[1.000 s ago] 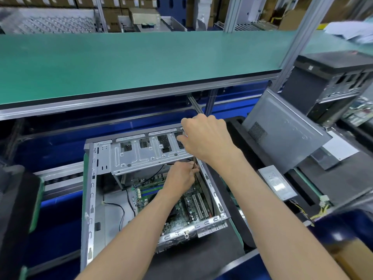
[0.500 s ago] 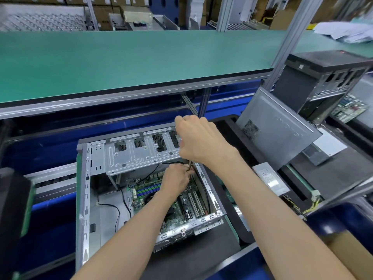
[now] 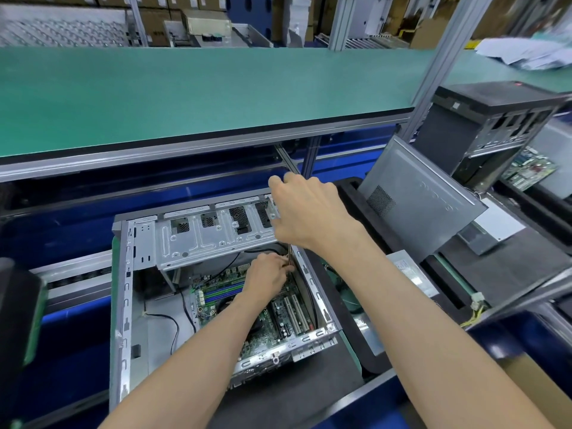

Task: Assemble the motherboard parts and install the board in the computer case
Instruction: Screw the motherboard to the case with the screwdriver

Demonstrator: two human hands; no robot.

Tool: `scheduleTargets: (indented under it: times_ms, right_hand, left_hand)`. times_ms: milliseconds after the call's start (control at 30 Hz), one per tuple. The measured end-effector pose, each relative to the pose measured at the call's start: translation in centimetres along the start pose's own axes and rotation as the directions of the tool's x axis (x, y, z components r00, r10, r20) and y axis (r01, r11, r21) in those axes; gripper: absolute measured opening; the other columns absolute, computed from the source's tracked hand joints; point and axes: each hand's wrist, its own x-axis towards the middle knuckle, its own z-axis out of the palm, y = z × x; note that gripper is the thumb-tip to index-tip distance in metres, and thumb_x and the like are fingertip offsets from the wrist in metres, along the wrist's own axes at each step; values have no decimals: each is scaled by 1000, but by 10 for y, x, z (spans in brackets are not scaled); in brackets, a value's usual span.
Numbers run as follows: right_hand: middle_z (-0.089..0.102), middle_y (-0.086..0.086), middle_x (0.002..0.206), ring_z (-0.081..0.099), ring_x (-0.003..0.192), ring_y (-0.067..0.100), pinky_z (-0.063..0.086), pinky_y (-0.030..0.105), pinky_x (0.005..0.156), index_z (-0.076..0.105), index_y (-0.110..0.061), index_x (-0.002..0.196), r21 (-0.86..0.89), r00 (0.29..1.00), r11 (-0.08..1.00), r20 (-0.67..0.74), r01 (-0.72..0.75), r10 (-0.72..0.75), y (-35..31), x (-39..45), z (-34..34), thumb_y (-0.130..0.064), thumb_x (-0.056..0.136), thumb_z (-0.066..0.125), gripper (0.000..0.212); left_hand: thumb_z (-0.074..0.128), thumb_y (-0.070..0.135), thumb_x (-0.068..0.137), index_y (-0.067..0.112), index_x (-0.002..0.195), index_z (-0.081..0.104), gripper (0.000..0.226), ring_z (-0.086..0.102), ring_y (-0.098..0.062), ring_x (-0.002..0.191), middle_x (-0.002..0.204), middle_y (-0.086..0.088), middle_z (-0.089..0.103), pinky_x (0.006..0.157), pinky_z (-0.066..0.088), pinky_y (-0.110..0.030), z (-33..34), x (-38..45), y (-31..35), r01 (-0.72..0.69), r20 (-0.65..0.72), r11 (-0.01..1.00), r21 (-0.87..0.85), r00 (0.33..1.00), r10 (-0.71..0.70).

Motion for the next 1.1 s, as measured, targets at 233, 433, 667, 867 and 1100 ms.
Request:
scheduleTargets:
  times_ms: [233,433,667,867,1100]
  right_hand:
    - [23,-3,68,38,65,26,29,36,60,36,-16,85,-7,1000,1000,-10,-5,5,0,0,0,-14,85,64,28]
    - [41,1,84,41,72,27,29,35,59,40,-15,92,166,995,984,75,60,-73,9,0,-4,-14,75,63,29]
    - [34,0,79,39,71,27,31,39,61,45,-12,101,95,997,992,-4,81,-81,3,-2,1,-18,81,67,30]
    - [27,-2,71,40,70,27,33,39,61,39,-13,86,165,989,977,40,134,-142,14,-3,-4,-10,81,63,24]
    - [39,2,86,42,71,27,33,39,60,51,-12,98,165,987,975,36,148,-156,27,-5,-2,-15,80,65,24]
  left_hand:
    - [63,28,93,22,118,69,26,60,-34,106,116,-10,63,82,52,-41,1,-2,-3,11,88,982,191,996,-28]
    - [56,15,88,20,124,61,36,60,-33,109,119,-13,61,83,50,-44,13,-5,-9,-40,276,930,366,959,-68]
    - [68,28,84,26,128,58,46,58,-29,113,125,-7,63,88,53,-43,11,3,-10,-13,265,967,254,962,-57]
    - [63,38,87,33,133,58,46,48,-25,124,136,-2,55,98,46,-41,9,6,-13,-33,348,969,245,936,-56]
    - [69,26,85,35,130,56,48,61,-23,104,138,-3,56,84,53,-36,7,7,-11,-1,373,982,190,925,-71]
